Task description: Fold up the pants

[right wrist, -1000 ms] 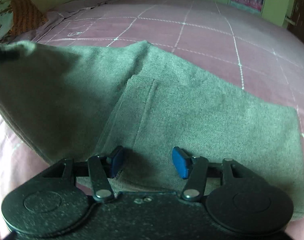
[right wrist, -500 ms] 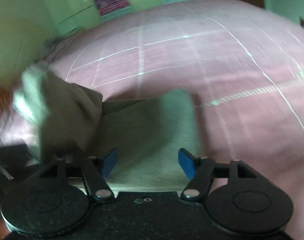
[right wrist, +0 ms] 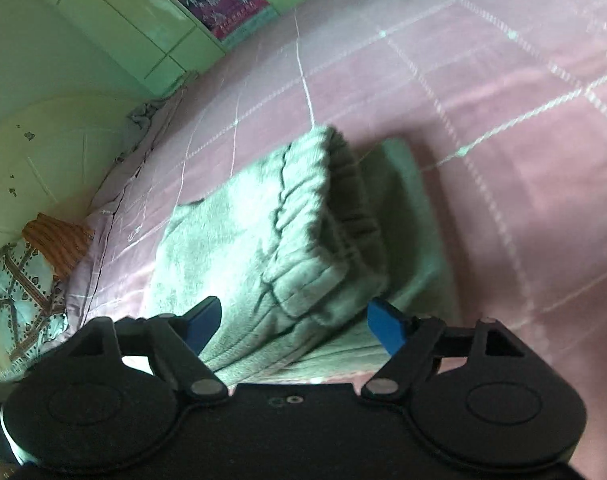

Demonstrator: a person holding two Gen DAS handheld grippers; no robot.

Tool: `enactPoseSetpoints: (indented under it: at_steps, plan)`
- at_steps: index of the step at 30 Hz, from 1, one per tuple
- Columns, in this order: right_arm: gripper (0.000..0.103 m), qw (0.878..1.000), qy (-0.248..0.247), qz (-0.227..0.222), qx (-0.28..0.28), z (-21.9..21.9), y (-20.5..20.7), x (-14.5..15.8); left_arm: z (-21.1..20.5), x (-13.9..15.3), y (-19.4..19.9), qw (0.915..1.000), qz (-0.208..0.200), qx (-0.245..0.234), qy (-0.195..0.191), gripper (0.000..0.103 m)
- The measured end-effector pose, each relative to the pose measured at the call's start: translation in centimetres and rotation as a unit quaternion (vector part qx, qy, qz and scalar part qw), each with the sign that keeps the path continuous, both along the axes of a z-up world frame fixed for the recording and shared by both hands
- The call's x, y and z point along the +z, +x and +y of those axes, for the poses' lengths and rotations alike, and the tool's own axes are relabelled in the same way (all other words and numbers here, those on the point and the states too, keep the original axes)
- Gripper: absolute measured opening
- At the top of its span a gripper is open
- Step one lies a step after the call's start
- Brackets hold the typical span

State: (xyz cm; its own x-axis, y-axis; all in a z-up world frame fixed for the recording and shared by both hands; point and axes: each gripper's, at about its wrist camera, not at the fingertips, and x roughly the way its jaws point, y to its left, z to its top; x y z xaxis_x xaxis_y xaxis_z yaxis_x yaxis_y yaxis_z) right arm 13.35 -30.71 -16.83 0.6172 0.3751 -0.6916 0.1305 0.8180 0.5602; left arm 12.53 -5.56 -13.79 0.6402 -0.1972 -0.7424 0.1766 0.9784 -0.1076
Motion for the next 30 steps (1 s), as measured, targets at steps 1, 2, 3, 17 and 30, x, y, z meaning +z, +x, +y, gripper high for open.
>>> enactPoseSetpoints:
  at_steps: [1, 2, 3, 17, 30]
  plan:
    - [0.074, 1.0, 0.001, 0.011, -0.003, 0.3, 0.3, -0.4, 0.8, -0.6, 0.0, 0.9998, 0.007, 0.017, -0.004, 0.031]
    - [0.072, 1.0, 0.005, 0.019, -0.01, 0.5, 0.7, -0.7, 1.5, -1.2, 0.1, 0.9994, 0.015, 0.03, -0.009, 0.031]
    - [0.072, 0.999, 0.014, 0.025, -0.019, 0.6, 0.8, -0.9, 1.9, -2.1, 0.2, 0.9987, 0.03, 0.038, -0.015, 0.032]
    - [0.039, 0.994, -0.075, -0.073, -0.015, 3.2, -0.7, 3.3, 0.9, -2.7, -0.1, 0.9983, 0.02, 0.033, -0.045, 0.032]
    - [0.056, 0.996, -0.077, -0.022, -0.029, -0.8, -1.3, 0.8, -0.7, -2.8, 0.2, 0.9993, 0.029, 0.018, -0.012, 0.033]
